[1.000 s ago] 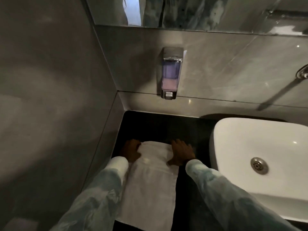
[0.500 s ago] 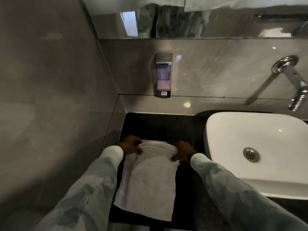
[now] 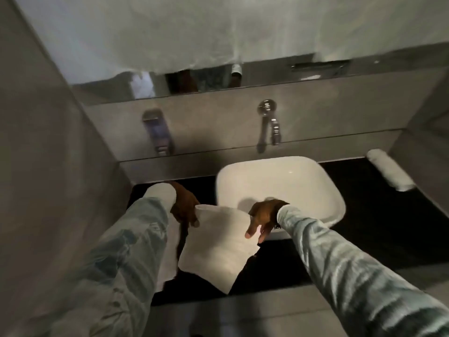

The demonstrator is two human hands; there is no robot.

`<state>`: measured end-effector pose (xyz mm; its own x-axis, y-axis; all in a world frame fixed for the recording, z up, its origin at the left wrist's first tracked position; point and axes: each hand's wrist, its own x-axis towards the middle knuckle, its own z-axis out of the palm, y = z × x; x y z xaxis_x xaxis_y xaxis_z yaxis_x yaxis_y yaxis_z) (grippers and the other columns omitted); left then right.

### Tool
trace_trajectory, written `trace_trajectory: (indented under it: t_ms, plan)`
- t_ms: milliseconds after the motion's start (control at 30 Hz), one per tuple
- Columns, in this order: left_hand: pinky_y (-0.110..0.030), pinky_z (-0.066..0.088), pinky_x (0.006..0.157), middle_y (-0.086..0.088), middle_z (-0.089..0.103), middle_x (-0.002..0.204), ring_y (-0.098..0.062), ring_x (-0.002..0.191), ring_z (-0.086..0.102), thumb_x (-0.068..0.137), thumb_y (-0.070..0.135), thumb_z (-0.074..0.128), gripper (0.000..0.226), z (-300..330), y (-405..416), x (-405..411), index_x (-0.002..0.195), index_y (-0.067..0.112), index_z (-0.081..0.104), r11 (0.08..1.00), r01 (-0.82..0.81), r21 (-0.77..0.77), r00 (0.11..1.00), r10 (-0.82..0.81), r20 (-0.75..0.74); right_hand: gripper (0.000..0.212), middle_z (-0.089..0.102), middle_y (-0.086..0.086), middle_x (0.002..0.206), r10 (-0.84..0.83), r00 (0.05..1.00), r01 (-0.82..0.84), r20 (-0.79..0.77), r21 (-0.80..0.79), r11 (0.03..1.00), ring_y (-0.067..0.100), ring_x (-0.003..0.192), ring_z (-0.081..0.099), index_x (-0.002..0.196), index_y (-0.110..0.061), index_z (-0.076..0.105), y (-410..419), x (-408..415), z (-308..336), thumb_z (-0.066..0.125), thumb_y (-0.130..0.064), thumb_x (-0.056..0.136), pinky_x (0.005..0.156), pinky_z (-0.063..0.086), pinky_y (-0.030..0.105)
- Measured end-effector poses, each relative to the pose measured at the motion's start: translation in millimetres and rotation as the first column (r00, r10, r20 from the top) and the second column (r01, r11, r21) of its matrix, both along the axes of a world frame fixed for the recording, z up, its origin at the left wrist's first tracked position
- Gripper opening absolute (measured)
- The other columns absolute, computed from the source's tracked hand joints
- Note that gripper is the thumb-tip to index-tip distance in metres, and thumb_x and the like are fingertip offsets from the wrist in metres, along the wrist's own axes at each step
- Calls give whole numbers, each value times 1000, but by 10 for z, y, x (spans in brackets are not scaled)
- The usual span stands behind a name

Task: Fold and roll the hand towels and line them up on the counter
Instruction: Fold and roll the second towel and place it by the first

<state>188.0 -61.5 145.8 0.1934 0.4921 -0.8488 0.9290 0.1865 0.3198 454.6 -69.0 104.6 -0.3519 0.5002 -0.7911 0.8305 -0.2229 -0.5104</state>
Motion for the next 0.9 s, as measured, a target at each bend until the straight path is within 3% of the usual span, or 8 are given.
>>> trace_trajectory:
  t_ms: [100, 167, 267, 333, 433, 600, 733, 900]
  plan:
    - [-37, 52, 93, -15, 64, 126, -20, 95, 64, 82, 13, 74, 43, -5, 1, 1098, 123, 12, 61, 993, 120, 7, 993, -120, 9, 57, 66, 27, 113, -109, 993, 111, 54, -34, 993, 41, 89, 70, 109, 4, 64, -223, 1058, 31, 90, -9, 59, 89, 55, 52]
    - [-29, 53, 87, -13, 63, 124, -12, 87, 64, 82, 9, 73, 47, 18, -49, 1786, 126, 10, 56, 987, 162, 11, 986, -162, 50, 45, 65, 28, 114, -226, 973, 229, 56, -54, 972, 45, 94, 68, 105, 3, 65, -404, 1696, 41, 84, 0, 65, 89, 54, 55]
    - [-33, 54, 89, -14, 61, 125, -16, 89, 65, 81, 7, 73, 53, -34, -43, 2662, 129, 11, 49, 976, 210, 61, 974, -215, 78, 21, 71, 21, 93, -367, 929, 369, 46, -30, 929, 35, 78, 71, 87, -2, 68, -692, 2481, 186, 78, 7, 71, 71, 61, 47]
    - [-27, 57, 77, -10, 65, 119, -17, 88, 67, 80, 11, 74, 55, -87, 18, 3202, 130, 11, 52, 949, 287, 131, 953, -297, 65, 19, 70, 18, 76, -471, 880, 469, 60, 32, 882, 31, 60, 71, 78, -3, 67, -834, 2996, 257, 79, 8, 68, 56, 61, 42]
    - [-21, 55, 64, -4, 65, 108, -16, 85, 65, 73, 12, 80, 58, -164, 120, 4064, 126, 13, 56, 928, 337, 156, 915, -362, 177, 31, 67, 28, 92, -621, 782, 617, 51, 68, 784, 42, 71, 70, 81, 0, 71, -1018, 3789, 302, 87, 4, 54, 66, 60, 52]
    - [-31, 59, 69, -12, 67, 96, -29, 89, 66, 71, 0, 79, 30, -383, 398, 4856, 95, 12, 67, 891, 375, 256, 859, -438, 266, 24, 65, 19, 68, -731, 682, 725, 7, 128, 677, 33, 58, 67, 77, 4, 71, -1028, 4435, 290, 84, 9, 58, 52, 60, 42]
    - [-29, 55, 57, -10, 63, 78, -24, 68, 62, 71, 0, 78, 26, -613, 839, 5419, 72, 18, 60, 840, 397, 371, 826, -503, 254, 33, 64, 23, 79, -798, 602, 789, -24, 173, 590, 43, 69, 69, 73, -2, 68, -706, 4912, -29, 89, 4, 47, 63, 59, 57]
    - [-32, 52, 69, -12, 68, 83, -28, 76, 66, 68, 10, 80, 25, -1106, 1579, 5905, 87, 4, 66, 787, 419, 453, 806, -552, 215, 26, 68, 12, 82, -797, 603, 765, -24, 303, 569, 30, 76, 70, 72, -12, 64, 16, 5299, -398, 87, -5, 64, 68, 61, 50]
